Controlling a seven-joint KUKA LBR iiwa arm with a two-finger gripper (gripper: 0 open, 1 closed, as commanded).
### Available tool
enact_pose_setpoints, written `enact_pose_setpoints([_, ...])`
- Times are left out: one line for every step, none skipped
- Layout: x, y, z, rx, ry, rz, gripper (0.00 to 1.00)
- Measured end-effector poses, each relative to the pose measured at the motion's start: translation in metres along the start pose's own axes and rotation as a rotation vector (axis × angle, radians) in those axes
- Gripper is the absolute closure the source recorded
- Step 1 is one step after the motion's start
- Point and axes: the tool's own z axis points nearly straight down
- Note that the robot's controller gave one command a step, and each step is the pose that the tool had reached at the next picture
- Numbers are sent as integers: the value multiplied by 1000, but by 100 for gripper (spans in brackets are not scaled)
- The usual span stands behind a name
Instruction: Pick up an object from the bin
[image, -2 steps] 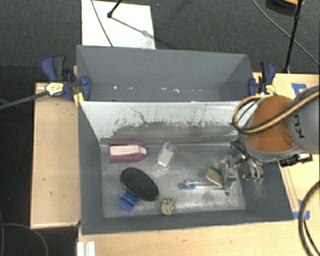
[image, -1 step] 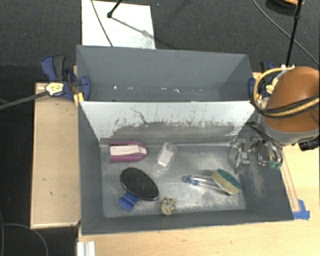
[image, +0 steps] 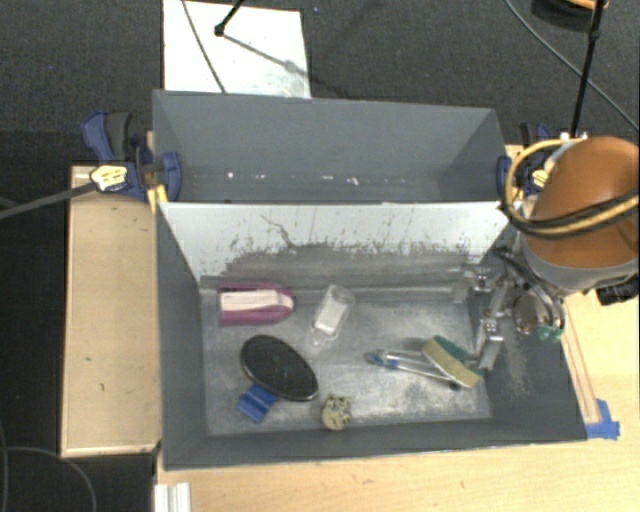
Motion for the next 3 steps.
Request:
enact_pose_setpoints([19, -10, 133, 0, 8, 42, 0])
enact_pose_setpoints([17, -10, 129, 0, 1, 38, 100])
enact_pose_setpoints([-5, 8, -13, 0, -9, 40, 100])
